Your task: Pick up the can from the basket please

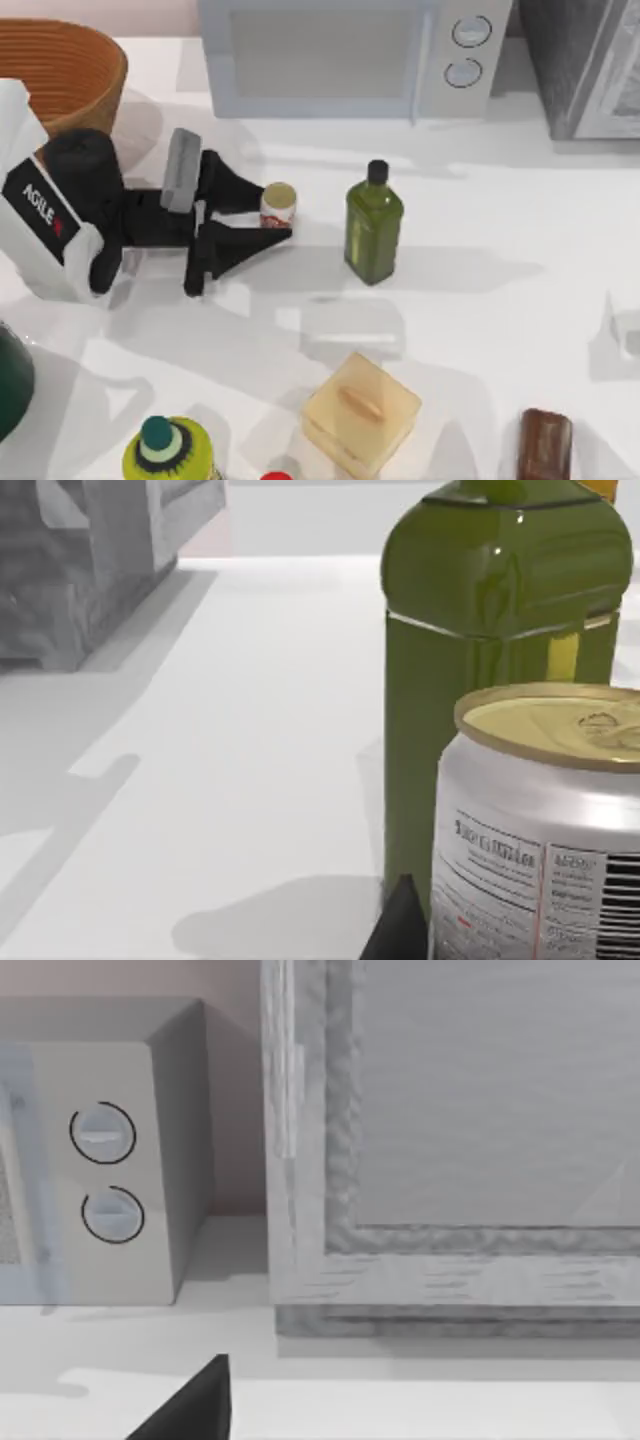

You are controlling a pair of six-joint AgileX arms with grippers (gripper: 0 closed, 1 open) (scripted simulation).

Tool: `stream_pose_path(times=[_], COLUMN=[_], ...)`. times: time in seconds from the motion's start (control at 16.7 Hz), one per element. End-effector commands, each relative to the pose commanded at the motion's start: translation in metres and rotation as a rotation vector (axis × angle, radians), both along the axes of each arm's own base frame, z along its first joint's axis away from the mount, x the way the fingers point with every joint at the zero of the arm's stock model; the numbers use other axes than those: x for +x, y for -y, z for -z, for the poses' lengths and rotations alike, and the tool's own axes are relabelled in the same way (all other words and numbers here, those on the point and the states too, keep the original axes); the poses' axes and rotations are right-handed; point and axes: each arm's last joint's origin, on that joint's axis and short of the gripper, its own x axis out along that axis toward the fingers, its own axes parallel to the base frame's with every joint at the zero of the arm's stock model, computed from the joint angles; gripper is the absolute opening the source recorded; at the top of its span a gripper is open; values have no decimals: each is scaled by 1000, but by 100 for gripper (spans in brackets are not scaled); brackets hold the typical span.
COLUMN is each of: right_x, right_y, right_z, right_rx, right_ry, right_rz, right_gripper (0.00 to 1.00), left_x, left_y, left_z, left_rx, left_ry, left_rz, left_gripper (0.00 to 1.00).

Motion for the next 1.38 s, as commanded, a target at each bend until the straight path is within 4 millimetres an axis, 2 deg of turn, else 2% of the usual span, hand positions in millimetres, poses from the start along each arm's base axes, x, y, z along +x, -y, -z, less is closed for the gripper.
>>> stream_pose_path(times=[0.12, 0.42, 1.2, 1.38], right_x=[0, 0, 0, 0], right_y=[0, 0, 0, 0], right_z=[0, 0, 0, 0], right_rx=[0, 0, 0, 0], right_ry=[0, 0, 0, 0], right_rz=[0, 0, 0, 0], right_gripper=[100, 100, 100, 100], left_x=[0, 0, 0, 0], left_y=[-6, -6, -6, -6], left_z=[9, 9, 9, 9], left_rx=[-1, -1, -1, -1], left_ry=[-21, -21, -21, -21], left_rz=[3, 3, 3, 3], left_gripper=[0, 0, 98, 100])
